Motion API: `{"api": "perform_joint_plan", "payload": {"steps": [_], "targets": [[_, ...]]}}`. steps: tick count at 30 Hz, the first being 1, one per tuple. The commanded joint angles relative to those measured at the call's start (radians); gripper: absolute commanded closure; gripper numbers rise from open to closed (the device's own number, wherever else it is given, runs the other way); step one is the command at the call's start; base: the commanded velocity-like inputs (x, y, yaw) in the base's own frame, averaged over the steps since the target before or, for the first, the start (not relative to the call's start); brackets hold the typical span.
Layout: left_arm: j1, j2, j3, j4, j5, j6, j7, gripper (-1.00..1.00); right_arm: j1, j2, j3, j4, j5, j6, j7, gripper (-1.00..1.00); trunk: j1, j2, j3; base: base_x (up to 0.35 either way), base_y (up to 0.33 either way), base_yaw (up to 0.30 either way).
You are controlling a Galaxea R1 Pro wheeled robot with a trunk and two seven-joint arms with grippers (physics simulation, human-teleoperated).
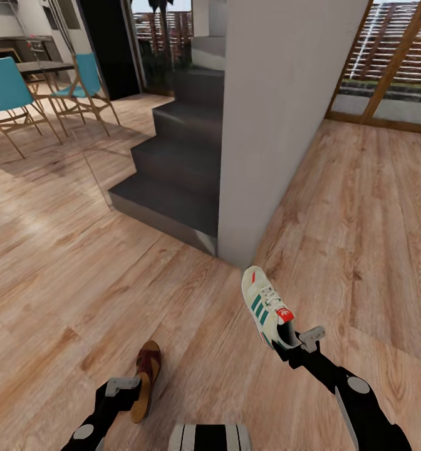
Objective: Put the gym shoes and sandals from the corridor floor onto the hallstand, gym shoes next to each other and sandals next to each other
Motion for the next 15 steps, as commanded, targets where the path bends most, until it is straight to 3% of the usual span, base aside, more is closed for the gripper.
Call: {"api": "perform_joint_plan", "payload": {"steps": [1, 9, 15], "targets": [[-0.001, 0.0, 0.009, 0.001, -0.007, -0.004, -0.007, -1.0, -0.001, 0.001, -0.003, 0.0, 0.009, -0.005, 0.005, 1.0, 0.0, -0.001, -0.006, 0.0, 0.0, 0.0], [-0.001, 0.0, 0.008, 0.001, -0.007, -0.004, -0.007, -1.0, -0.001, 0.001, -0.004, 0.0, 0.009, -0.005, 0.005, 1.0, 0.004, -0.002, -0.05, 0.0, 0.0, -0.012], [-0.001, -0.002, 0.006, 0.001, -0.009, -0.004, -0.007, -1.0, -0.001, 0.001, -0.005, 0.0, 0.009, -0.005, 0.005, 1.0, 0.006, -0.004, -0.081, 0.0, 0.0, -0.17]]}}
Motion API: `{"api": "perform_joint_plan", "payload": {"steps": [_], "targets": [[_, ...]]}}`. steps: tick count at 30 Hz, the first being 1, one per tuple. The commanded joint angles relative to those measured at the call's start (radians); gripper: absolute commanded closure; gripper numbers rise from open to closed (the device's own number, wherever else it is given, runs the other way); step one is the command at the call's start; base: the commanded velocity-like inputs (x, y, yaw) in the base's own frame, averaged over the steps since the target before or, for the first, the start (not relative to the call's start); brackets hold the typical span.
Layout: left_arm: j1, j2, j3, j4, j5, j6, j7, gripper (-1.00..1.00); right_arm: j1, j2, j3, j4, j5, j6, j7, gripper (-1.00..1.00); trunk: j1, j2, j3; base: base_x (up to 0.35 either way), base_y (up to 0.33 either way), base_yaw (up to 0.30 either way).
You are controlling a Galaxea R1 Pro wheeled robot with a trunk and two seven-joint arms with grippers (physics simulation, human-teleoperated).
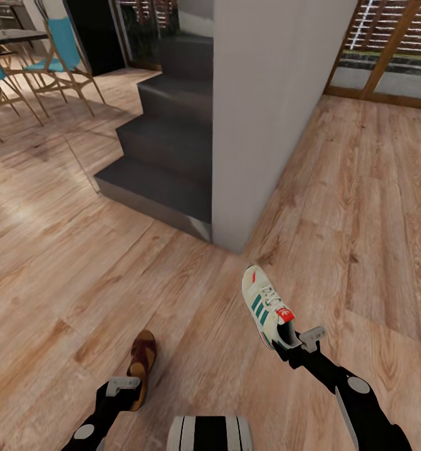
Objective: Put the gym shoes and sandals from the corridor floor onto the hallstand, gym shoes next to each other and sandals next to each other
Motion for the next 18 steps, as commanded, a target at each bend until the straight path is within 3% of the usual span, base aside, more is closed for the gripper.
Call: {"api": "perform_joint_plan", "payload": {"steps": [1, 7, 12, 18], "targets": [[0.0, -0.001, 0.008, 0.0, -0.007, -0.004, -0.007, -1.0, -0.001, 0.001, -0.003, 0.0, 0.009, -0.005, 0.005, 1.0, 0.0, -0.001, -0.006, 0.0, 0.0, -0.228], [0.0, 0.0, 0.008, 0.0, -0.006, -0.004, -0.007, -1.0, -0.001, 0.001, -0.003, -0.001, 0.009, -0.005, 0.005, 1.0, 0.002, -0.001, -0.022, 0.0, 0.0, -0.179], [0.0, 0.003, 0.011, 0.0, -0.005, -0.004, -0.007, -1.0, -0.001, 0.001, -0.003, -0.002, 0.009, -0.005, 0.005, 1.0, 0.002, -0.001, -0.022, 0.0, 0.0, -0.034], [0.001, 0.005, 0.012, 0.0, -0.004, -0.006, -0.006, -1.0, -0.001, 0.001, -0.003, -0.002, 0.009, -0.005, 0.005, 1.0, 0.004, -0.003, -0.047, 0.0, 0.0, -0.005]]}}
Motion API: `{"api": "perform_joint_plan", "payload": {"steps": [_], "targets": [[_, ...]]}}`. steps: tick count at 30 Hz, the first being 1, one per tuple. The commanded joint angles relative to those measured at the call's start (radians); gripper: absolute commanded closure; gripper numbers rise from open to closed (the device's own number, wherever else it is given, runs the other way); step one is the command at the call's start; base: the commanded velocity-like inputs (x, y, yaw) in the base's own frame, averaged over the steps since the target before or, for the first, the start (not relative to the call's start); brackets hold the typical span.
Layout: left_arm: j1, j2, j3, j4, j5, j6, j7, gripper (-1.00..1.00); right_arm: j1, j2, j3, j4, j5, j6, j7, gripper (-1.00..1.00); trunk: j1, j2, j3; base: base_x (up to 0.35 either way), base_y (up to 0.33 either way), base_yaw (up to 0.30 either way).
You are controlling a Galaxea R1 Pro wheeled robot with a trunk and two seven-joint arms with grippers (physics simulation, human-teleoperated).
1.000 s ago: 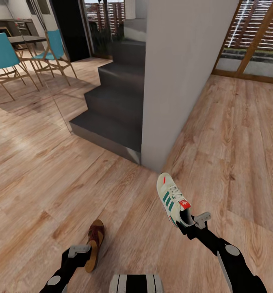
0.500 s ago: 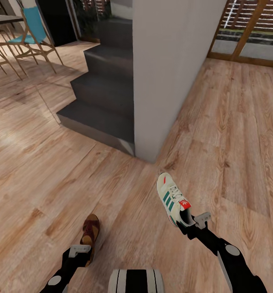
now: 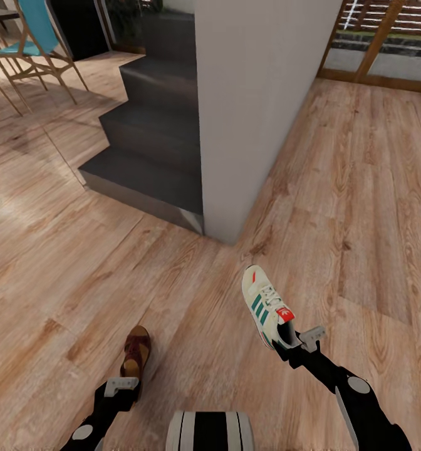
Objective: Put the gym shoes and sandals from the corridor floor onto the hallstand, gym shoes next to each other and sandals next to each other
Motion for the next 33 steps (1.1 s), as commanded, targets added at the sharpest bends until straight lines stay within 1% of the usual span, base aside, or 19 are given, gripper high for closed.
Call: {"api": "perform_joint_plan", "payload": {"steps": [1, 3, 5, 10, 24, 33], "targets": [[0.0, 0.0, 0.009, 0.001, -0.006, -0.004, -0.007, -1.0, -0.001, 0.001, -0.003, 0.0, 0.009, -0.005, 0.005, 1.0, 0.0, 0.0, -0.005, 0.0, 0.0, -0.002], [0.0, 0.0, 0.009, 0.001, -0.006, -0.011, -0.006, -1.0, -0.001, 0.001, -0.003, 0.0, 0.009, -0.005, 0.005, 1.0, 0.001, -0.001, -0.016, 0.0, 0.0, 0.0], [0.001, -0.001, 0.009, 0.002, -0.004, -0.039, -0.006, -1.0, -0.001, 0.001, -0.003, 0.0, 0.009, -0.005, 0.005, 1.0, 0.002, -0.001, -0.026, 0.0, 0.0, 0.0], [0.001, -0.003, 0.009, 0.006, -0.004, -0.061, -0.006, -1.0, -0.001, 0.001, -0.003, 0.0, 0.009, -0.005, 0.005, 1.0, 0.004, -0.003, -0.053, 0.0, 0.0, 0.0], [0.004, -0.002, 0.009, 0.007, -0.003, -0.068, -0.006, -1.0, -0.001, 0.001, -0.003, 0.0, 0.009, -0.005, 0.005, 1.0, 0.011, -0.006, -0.13, 0.0, 0.0, 0.0], [0.002, -0.005, 0.009, 0.006, -0.003, -0.068, -0.006, -1.0, -0.001, 0.001, -0.003, -0.001, 0.009, -0.005, 0.005, 1.0, 0.011, -0.006, -0.134, 0.0, 0.0, 0.0]]}}
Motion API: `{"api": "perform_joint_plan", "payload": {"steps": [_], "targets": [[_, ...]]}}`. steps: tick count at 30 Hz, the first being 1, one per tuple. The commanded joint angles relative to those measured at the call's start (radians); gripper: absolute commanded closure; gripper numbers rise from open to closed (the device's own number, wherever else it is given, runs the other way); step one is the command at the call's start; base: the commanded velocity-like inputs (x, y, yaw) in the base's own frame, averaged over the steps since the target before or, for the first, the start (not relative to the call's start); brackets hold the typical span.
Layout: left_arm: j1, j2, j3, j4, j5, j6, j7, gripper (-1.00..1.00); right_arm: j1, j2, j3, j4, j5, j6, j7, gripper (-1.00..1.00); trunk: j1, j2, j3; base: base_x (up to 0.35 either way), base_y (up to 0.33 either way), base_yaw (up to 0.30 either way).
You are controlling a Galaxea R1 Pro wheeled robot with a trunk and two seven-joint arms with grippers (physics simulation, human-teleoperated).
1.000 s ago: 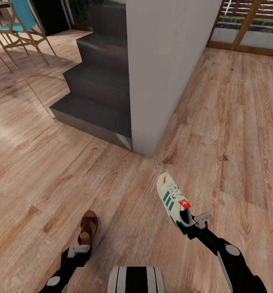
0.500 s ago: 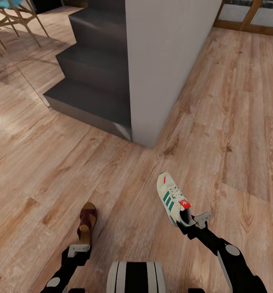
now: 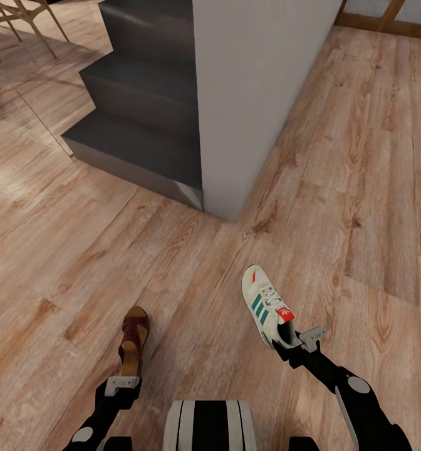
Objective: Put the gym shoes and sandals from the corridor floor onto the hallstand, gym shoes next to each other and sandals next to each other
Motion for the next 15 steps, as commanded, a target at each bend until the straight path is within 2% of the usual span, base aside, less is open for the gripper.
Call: {"api": "perform_joint_plan", "payload": {"steps": [1, 15], "targets": [[-0.001, -0.001, 0.009, 0.0, -0.007, -0.004, -0.007, -1.0, -0.001, 0.001, -0.003, 0.0, 0.01, -0.005, 0.005, 1.0, 0.0, 0.0, 0.0, 0.0, 0.0, 0.0], [-0.001, -0.003, 0.009, 0.0, -0.007, -0.005, -0.005, -1.0, -0.001, 0.001, -0.003, 0.0, 0.01, -0.005, 0.005, 1.0, 0.0, 0.0, -0.001, 0.0, 0.0, 0.0]]}}
